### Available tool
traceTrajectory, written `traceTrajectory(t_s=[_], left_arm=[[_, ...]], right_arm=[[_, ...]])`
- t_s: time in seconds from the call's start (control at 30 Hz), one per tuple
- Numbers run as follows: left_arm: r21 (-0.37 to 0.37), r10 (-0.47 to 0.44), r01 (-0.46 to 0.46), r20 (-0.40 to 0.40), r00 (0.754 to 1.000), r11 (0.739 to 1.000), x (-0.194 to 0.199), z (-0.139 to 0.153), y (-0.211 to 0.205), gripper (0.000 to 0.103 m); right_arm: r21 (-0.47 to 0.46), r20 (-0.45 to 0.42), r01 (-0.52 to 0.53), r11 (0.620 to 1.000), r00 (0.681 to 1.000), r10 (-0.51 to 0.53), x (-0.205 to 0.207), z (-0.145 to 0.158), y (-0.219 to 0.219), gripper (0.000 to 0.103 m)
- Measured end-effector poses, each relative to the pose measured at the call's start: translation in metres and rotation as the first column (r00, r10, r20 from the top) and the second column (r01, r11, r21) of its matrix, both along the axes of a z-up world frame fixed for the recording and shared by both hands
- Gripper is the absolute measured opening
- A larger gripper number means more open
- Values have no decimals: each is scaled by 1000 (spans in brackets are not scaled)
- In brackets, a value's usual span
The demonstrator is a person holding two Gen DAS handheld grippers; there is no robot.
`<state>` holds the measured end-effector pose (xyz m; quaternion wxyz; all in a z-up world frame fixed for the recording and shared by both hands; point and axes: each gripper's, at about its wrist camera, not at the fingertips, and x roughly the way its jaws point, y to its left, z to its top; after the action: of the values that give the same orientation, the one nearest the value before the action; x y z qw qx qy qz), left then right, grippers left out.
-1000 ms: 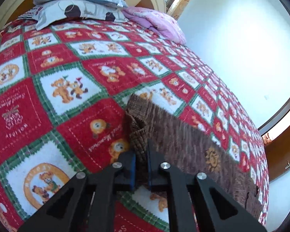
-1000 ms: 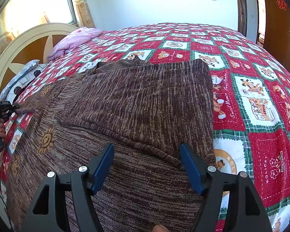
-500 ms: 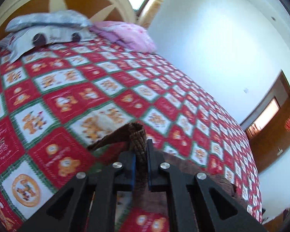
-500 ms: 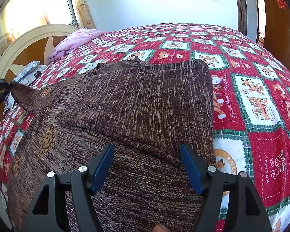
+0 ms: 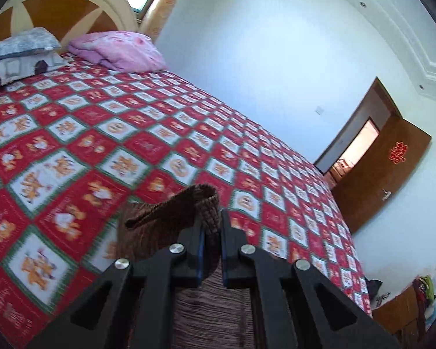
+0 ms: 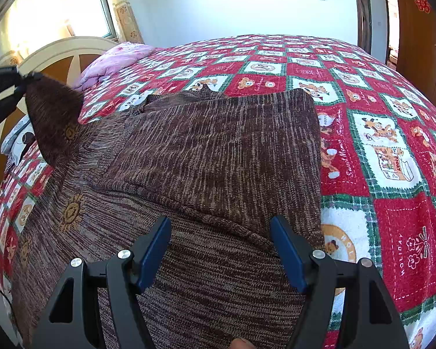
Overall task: Fold small clothes
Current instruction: 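Fold the held sleeve across the sweater body with the left gripper, then release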
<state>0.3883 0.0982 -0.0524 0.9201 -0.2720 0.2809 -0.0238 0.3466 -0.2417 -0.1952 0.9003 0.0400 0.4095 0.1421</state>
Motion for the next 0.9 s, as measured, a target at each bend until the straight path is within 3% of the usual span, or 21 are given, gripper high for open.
traceTrajectory(t_s=[0.13,0.27,0.47,0.53,0.63,0.7,0.73,0.77,0.8,0.9], left_arm=[[-30,-71,71,-6,997,997,3,-13,-49,9],[10,-148,149,-44,988,989,3,-41,-100,9],[160,-225,246,-139,965,956,-4,-84,-156,13],[221,-262,291,-154,953,931,-13,-89,-167,17],[298,-326,346,-115,938,890,-34,-82,-167,21],[382,-354,358,-83,932,852,-51,-73,-161,32],[426,-355,350,-70,932,834,-57,-69,-154,48],[488,-328,312,-55,943,815,-60,-66,-140,68],[524,-302,280,-46,952,804,-62,-66,-132,74],[674,-134,120,-31,990,729,-56,-74,-87,76]], right_arm=[[1,0,-3,1000,1000,3,0,0,0,73],[1,0,-3,1000,1000,3,0,0,0,74],[8,-1,-6,1000,1000,6,0,-1,0,75],[12,-1,-8,1000,1000,8,1,-2,0,75],[16,-1,-10,1000,1000,10,1,-2,-1,75],[14,-1,-10,1000,1000,10,1,-2,-1,76],[14,-1,-10,1000,1000,10,1,-2,-1,76],[14,-1,-10,1000,1000,10,1,-2,-1,76],[16,0,-11,1000,1000,11,1,-2,-2,76],[25,2,-9,1000,1000,9,1,-2,-3,76]])
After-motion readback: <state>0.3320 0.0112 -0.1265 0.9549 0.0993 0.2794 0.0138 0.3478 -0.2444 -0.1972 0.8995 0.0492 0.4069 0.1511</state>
